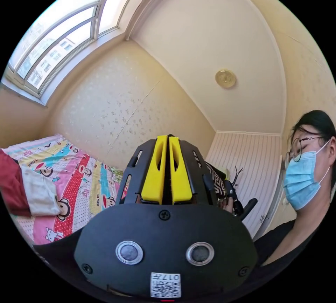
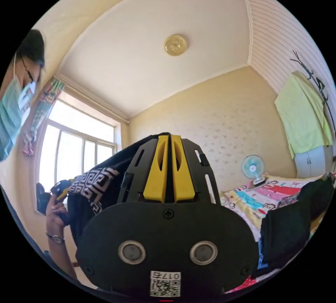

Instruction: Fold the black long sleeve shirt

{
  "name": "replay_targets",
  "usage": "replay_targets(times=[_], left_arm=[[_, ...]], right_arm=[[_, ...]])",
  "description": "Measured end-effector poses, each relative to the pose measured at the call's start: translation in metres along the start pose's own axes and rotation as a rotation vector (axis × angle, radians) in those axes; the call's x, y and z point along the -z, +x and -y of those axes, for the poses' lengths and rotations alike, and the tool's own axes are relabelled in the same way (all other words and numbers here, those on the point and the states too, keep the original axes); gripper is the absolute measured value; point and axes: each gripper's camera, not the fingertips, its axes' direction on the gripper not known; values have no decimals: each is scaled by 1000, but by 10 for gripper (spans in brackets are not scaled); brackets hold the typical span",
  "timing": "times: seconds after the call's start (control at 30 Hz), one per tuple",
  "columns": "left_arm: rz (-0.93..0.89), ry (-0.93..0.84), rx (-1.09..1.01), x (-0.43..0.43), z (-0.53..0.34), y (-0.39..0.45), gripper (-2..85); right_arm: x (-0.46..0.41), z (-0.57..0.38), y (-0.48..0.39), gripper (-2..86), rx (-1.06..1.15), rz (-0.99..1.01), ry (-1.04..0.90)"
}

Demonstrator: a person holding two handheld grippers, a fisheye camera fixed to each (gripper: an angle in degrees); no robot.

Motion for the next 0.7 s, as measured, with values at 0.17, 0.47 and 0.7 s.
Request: replay_targets(times=[0.17,0.47,0.7], left_arm=[[179,-156,29,-101,20,-88,-7],[503,-861,217,-338,-43,-375,58],[597,-1128,175,-252,-196,-406,144]], right_arm=[[-147,-43,29,19,68,-85,-335],[-449,-261,154,48,41,-216,-1132],[-351,-403,195,78,0,-202,-1401]])
